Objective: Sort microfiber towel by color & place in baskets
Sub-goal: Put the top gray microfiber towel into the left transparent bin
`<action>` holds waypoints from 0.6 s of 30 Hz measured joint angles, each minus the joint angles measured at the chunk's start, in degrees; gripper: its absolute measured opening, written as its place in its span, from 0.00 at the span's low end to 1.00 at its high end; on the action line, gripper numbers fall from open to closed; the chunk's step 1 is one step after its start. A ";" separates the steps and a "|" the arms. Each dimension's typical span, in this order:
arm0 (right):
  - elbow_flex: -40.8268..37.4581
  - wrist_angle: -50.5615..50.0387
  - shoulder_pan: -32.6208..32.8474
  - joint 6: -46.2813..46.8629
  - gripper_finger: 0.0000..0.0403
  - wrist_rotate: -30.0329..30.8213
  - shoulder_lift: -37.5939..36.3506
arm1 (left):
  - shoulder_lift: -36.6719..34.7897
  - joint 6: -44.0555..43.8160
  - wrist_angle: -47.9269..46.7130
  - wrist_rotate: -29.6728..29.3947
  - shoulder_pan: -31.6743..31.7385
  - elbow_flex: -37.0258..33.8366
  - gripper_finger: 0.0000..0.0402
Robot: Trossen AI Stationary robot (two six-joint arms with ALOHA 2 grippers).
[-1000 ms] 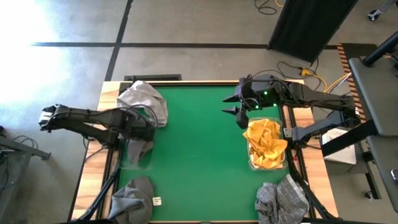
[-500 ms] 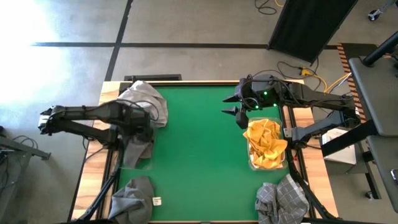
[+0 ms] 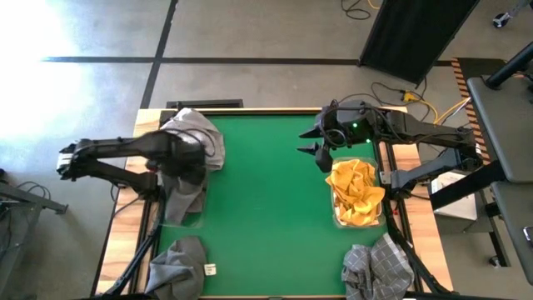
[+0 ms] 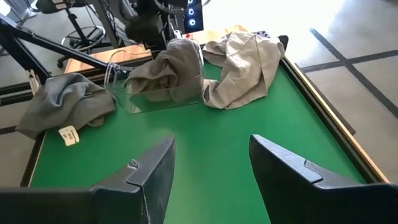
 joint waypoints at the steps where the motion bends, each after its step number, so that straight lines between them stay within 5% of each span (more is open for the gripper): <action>1: 0.00 -0.22 0.00 0.26 0.49 0.00 0.00 | 0.85 0.08 0.06 0.79 0.52 -0.95 0.46; 7: -0.02 -0.54 0.00 2.38 0.49 -0.02 0.00 | 7.49 4.76 6.19 3.34 5.09 -8.46 0.05; 18: -0.02 -4.58 0.59 6.60 0.47 -1.97 -0.04 | 10.48 7.34 25.51 -2.37 11.91 -20.15 0.02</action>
